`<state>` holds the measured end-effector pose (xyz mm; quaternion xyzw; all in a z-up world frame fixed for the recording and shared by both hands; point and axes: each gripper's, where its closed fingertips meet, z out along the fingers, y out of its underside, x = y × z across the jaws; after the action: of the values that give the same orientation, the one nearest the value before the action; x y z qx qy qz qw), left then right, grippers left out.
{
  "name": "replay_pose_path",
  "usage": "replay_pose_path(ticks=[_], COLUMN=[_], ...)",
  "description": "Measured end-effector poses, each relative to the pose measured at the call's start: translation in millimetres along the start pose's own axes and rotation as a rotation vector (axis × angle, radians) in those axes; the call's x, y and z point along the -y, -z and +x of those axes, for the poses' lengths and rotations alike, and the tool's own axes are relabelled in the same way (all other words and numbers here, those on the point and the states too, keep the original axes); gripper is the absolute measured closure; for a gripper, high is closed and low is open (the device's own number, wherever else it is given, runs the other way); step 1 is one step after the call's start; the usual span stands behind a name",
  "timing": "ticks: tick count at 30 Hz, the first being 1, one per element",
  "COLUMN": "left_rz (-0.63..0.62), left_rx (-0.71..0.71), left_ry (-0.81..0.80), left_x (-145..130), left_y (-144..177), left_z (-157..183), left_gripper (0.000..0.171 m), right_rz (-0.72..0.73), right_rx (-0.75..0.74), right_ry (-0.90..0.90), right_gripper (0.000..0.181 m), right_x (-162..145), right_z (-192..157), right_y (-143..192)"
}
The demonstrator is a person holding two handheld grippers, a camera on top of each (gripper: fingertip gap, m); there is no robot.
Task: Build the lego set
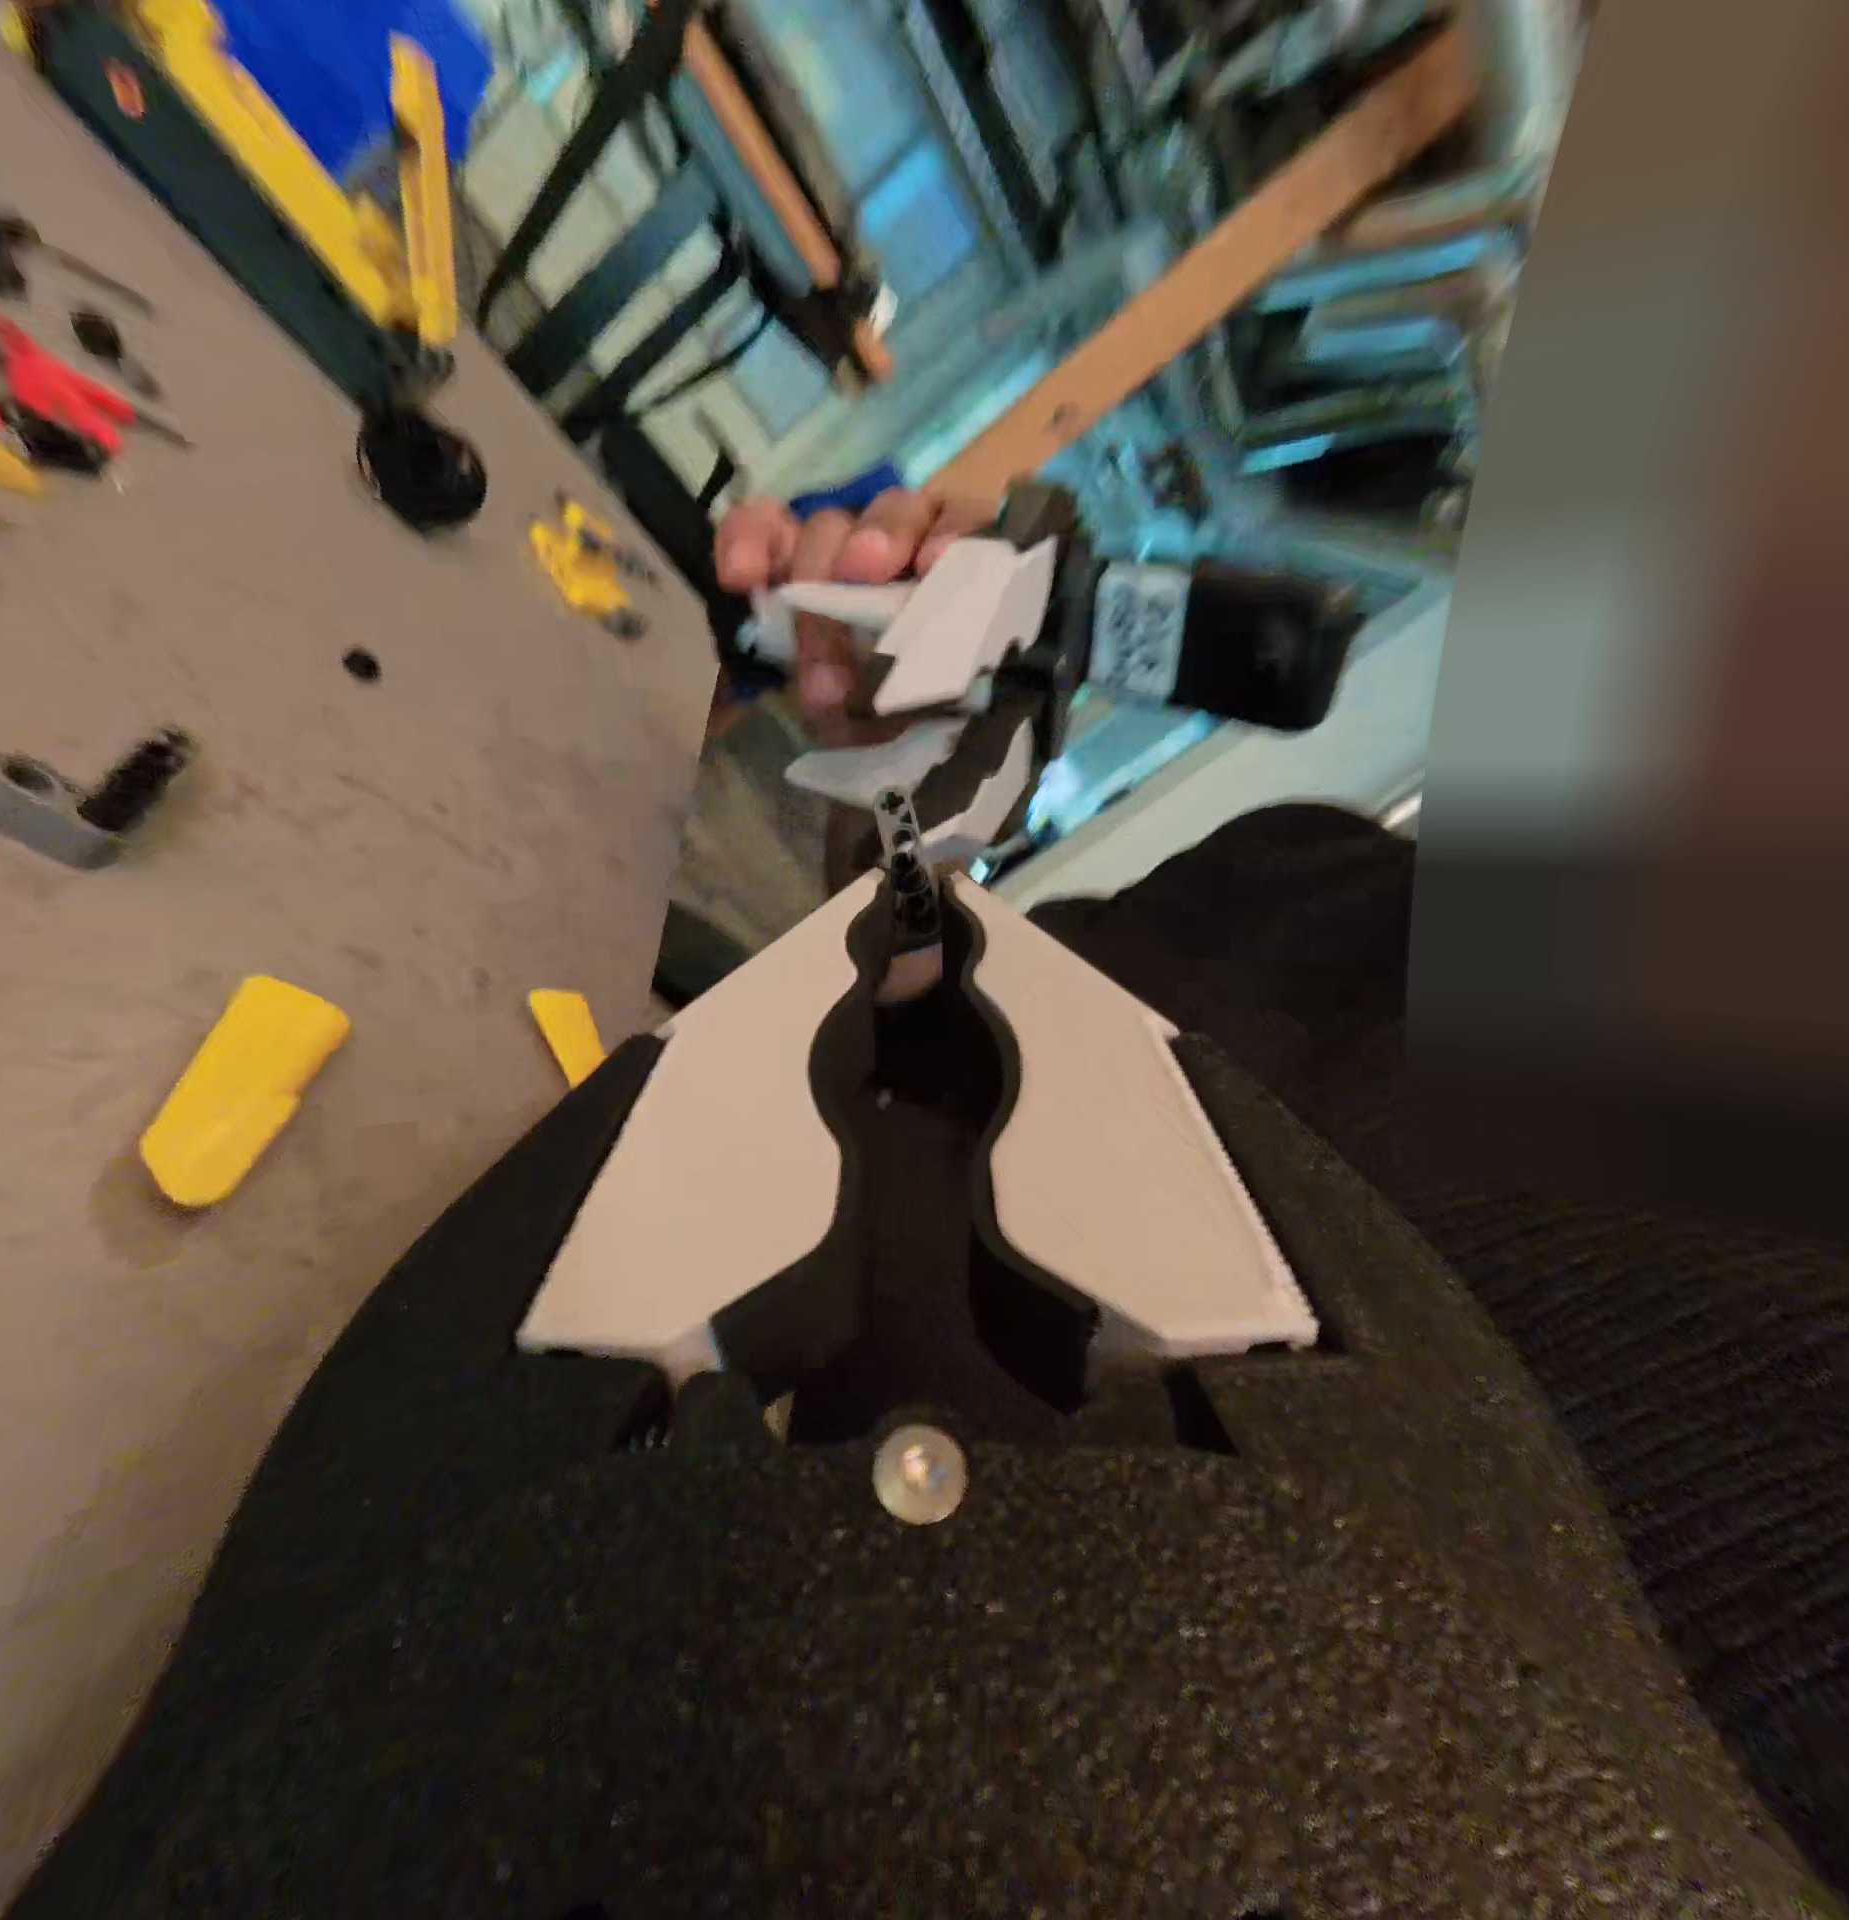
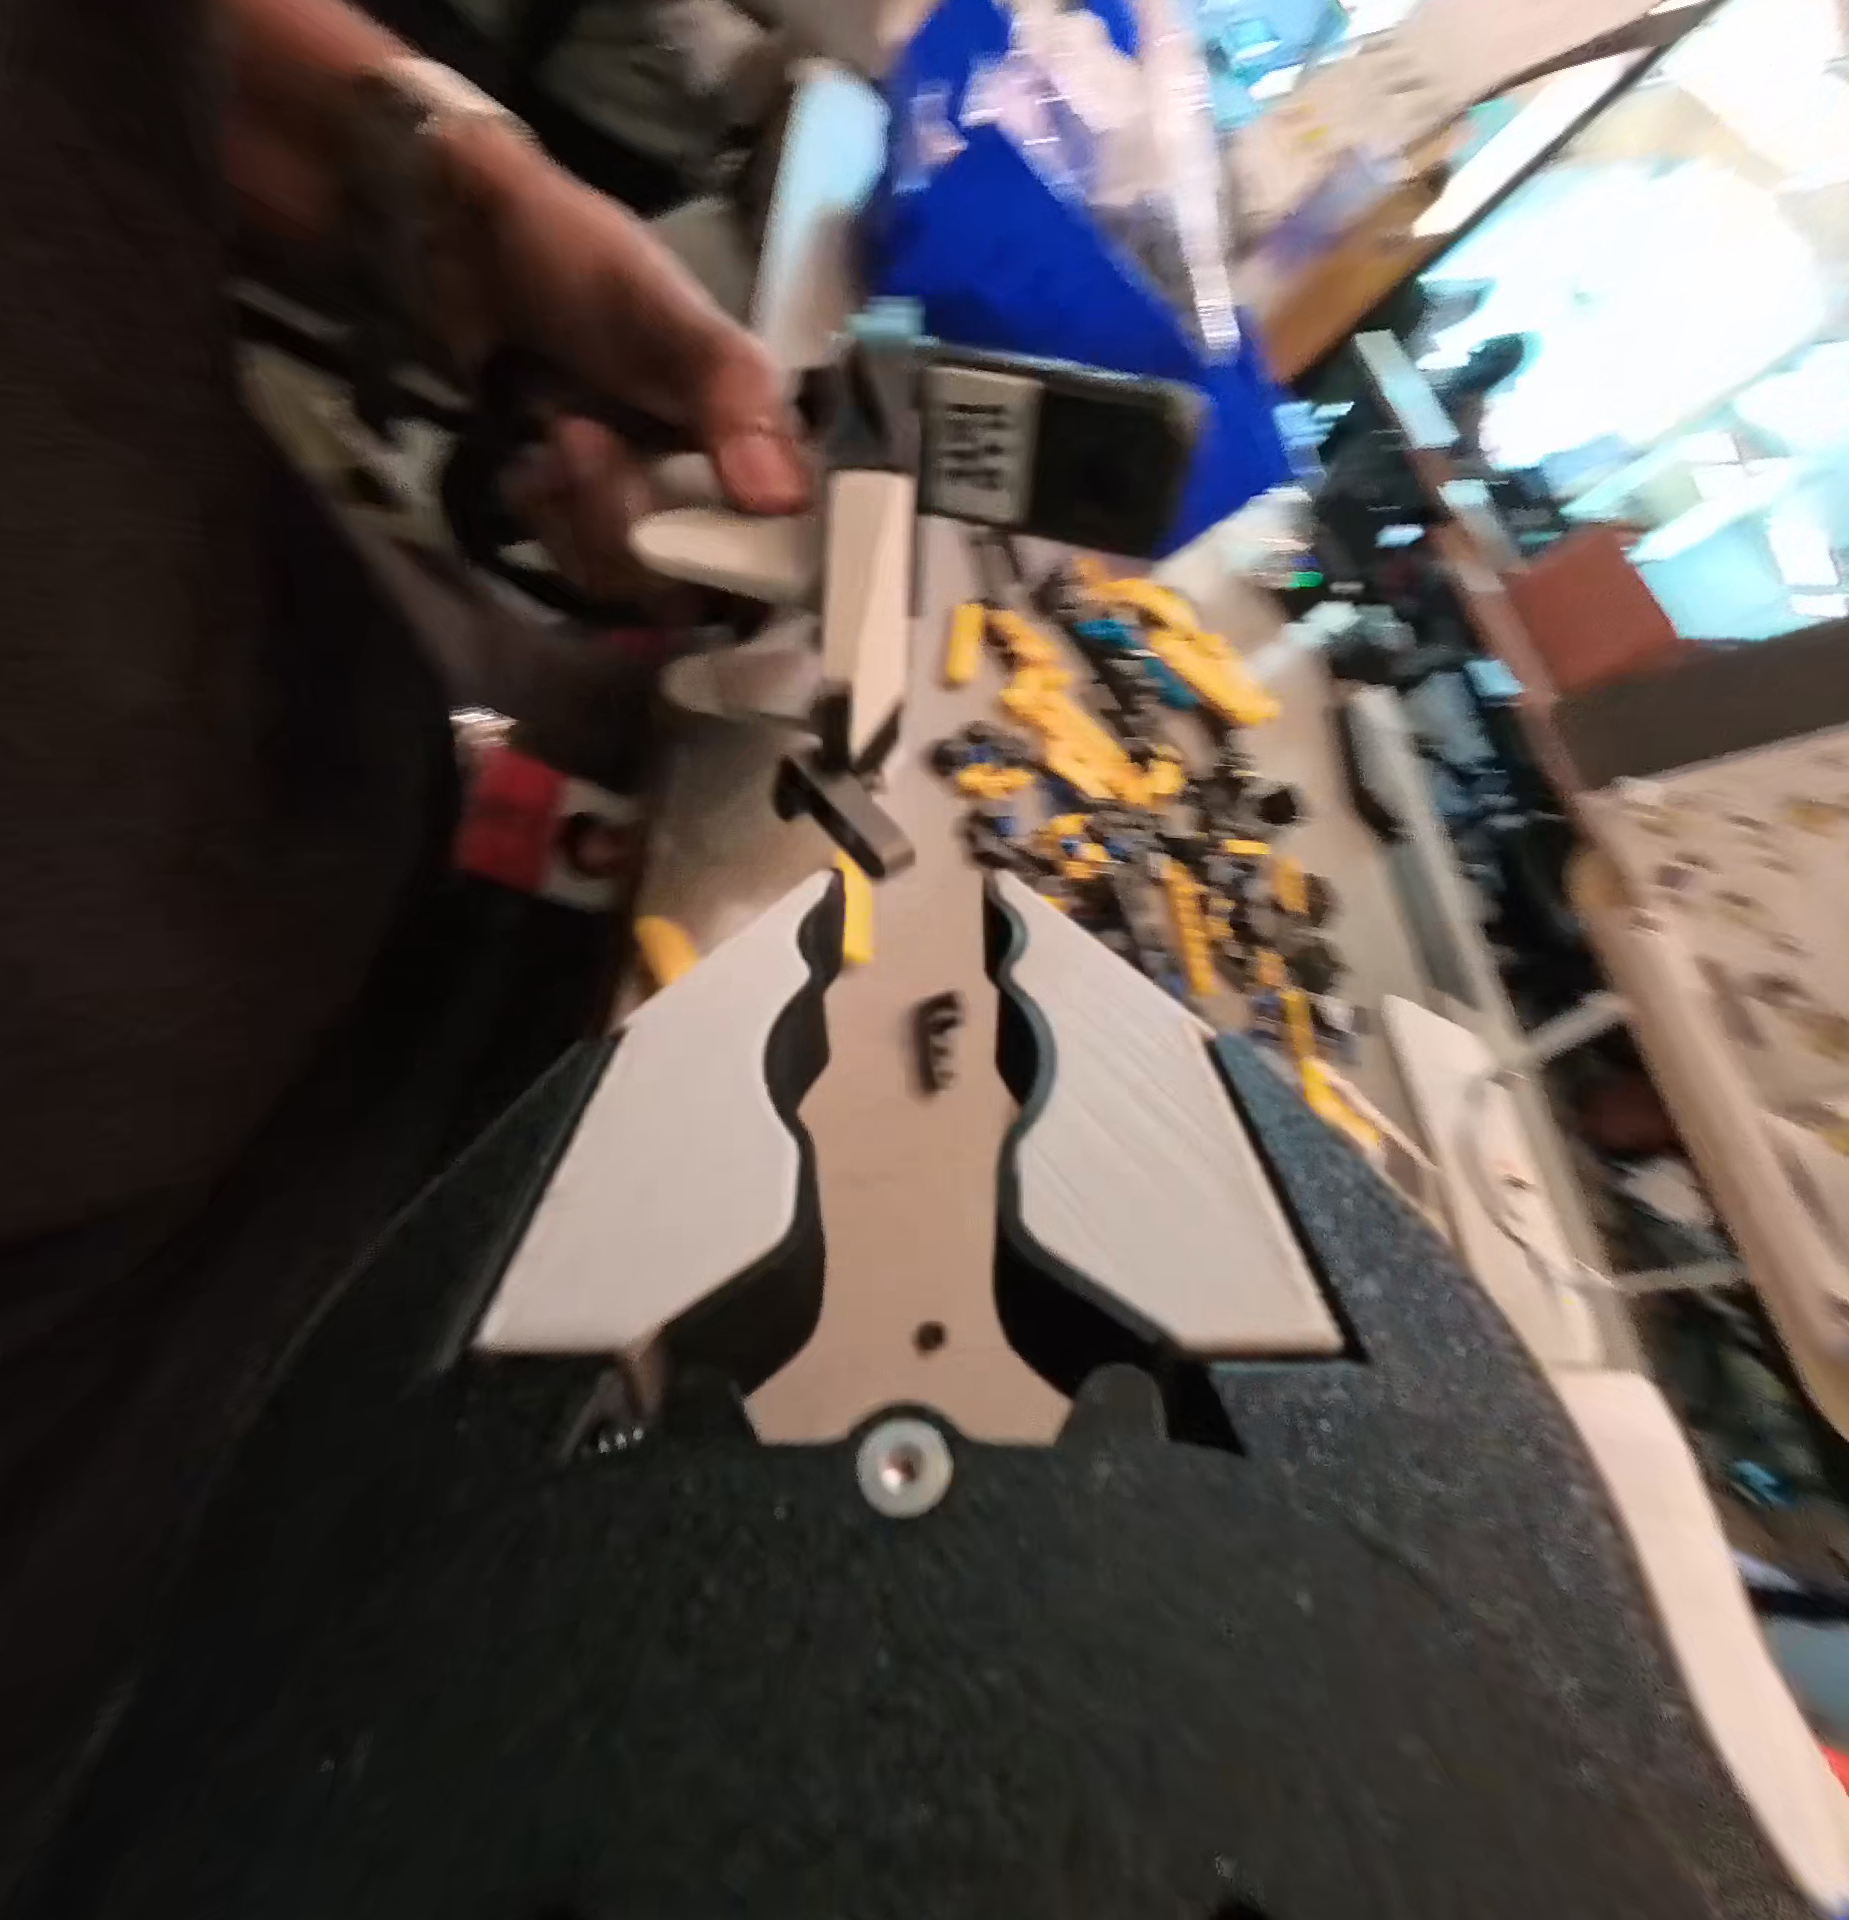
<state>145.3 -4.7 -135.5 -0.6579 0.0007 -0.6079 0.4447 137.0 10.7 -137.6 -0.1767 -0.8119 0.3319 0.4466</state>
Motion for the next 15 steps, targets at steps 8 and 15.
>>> replay_pose_path(ticks=[8, 15], left_rz=[0.419, 0.398], left_rx=[-0.091, -0.118], left_ry=[0.045, 0.059], left_x=[54, 47], left_y=[34, 25], left_z=[6, 13], left_gripper=[0.165, 0.166], right_rz=[0.226, 0.358], right_rx=[-0.332, -0.499], right_ry=[-0.321, -0.454], right_gripper=[0.155, 0.121], right_x=[11, 21], right_z=[23, 46], right_y=[-5, 5])
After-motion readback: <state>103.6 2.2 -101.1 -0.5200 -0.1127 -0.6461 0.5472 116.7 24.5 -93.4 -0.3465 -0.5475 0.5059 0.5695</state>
